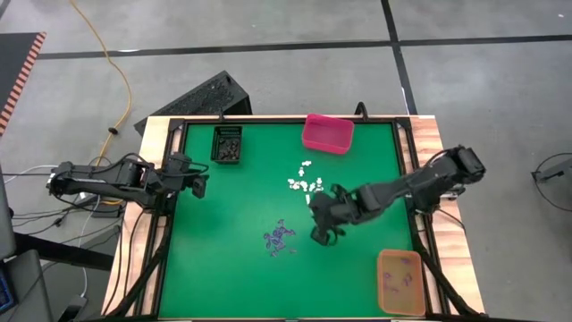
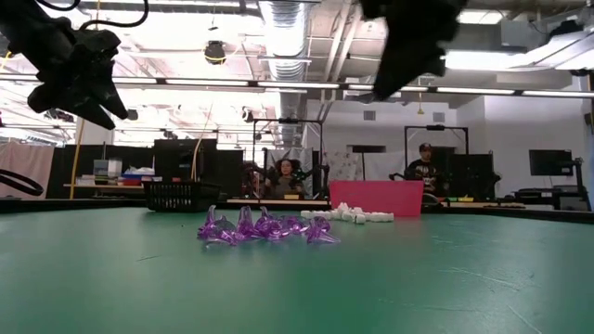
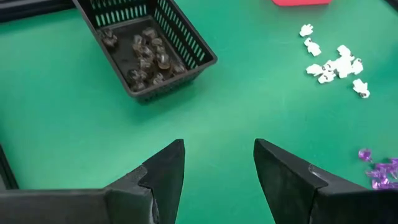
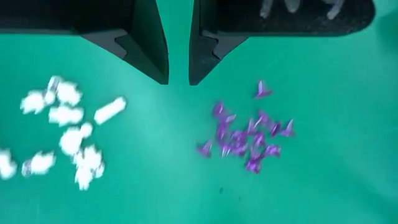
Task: Sort Halloween decoration
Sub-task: Put the pink witch hat toy into the orange bin
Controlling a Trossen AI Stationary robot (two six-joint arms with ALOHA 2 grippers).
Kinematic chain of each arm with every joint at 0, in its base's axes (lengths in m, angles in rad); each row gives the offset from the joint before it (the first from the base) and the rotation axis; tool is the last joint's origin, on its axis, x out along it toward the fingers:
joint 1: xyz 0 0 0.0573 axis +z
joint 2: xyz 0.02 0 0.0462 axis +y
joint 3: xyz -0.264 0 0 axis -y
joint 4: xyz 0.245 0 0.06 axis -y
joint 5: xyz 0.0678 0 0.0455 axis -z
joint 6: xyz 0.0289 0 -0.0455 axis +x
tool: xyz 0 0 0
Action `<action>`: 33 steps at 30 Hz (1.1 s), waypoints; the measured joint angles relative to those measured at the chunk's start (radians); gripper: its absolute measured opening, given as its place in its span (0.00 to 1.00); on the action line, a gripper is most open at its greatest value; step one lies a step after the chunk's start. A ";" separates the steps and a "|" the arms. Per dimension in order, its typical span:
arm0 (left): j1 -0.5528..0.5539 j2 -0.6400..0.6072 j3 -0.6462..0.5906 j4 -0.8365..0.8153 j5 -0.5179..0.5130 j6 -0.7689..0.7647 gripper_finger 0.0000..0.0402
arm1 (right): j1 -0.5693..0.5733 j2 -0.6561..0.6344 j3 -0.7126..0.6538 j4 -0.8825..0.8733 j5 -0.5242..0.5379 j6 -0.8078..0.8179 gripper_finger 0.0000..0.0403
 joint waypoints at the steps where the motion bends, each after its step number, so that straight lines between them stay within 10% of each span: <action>1: 0.000 0.000 0.000 0.000 0.000 0.000 0.46 | -0.019 0.000 0.000 0.017 -0.009 -0.044 0.23; 33: 0.000 0.056 0.000 -0.026 -0.023 0.011 0.46 | -0.040 0.362 0.000 0.329 -0.101 -0.098 0.51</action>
